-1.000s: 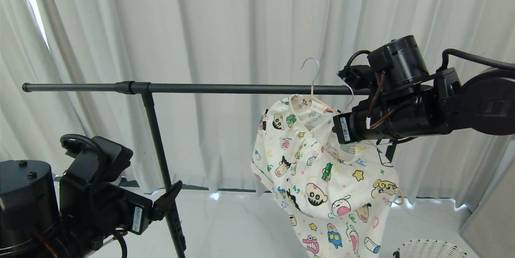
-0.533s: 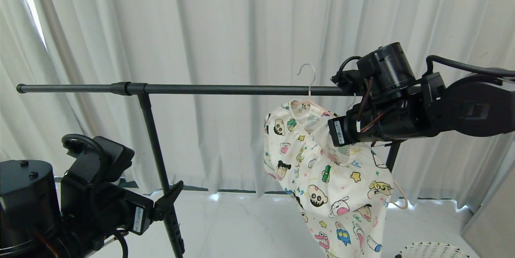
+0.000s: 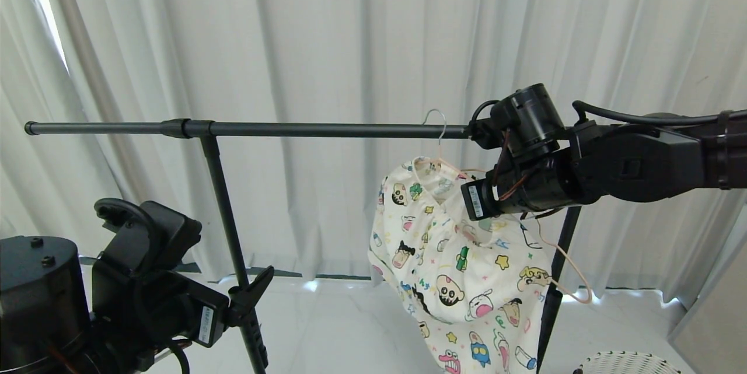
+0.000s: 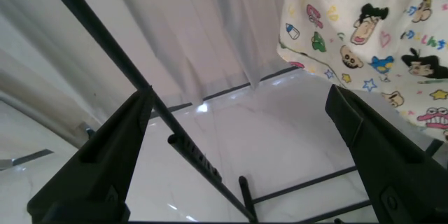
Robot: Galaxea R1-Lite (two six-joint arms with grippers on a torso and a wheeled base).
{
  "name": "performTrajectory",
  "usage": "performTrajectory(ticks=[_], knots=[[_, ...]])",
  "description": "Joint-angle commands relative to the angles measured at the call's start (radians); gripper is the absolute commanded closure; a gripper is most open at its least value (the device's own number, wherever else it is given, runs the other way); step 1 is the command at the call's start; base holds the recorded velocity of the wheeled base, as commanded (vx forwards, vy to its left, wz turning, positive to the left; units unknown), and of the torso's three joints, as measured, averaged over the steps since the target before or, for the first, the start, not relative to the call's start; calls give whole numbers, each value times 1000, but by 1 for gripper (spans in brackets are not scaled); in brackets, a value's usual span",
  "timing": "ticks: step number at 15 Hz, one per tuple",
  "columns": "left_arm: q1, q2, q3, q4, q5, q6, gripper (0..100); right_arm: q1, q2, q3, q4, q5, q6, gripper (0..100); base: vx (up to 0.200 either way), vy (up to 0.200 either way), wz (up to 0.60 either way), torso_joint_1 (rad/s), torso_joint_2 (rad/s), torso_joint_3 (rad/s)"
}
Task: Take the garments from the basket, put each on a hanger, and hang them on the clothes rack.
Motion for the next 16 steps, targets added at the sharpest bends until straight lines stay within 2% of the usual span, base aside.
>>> performTrajectory(ticks=[1,13,14,16], knots=[[-10,2,0,-1,0,0,0,0,18,2,1,0,0,100,0,0,0,0,0,0],[-10,1,3,-1,0,-2,0,-8,21,-4,4,-1,7,100,0,0,0,0,0,0],[-10,-1,3,-1,2,-2,0,-8,21,-4,10,-1,9,0,0,0,0,0,0,0],[-10,-1,3,-1,0,-2,0,-8,21,-9,13,-1,9,0,0,0,0,0,0,0]])
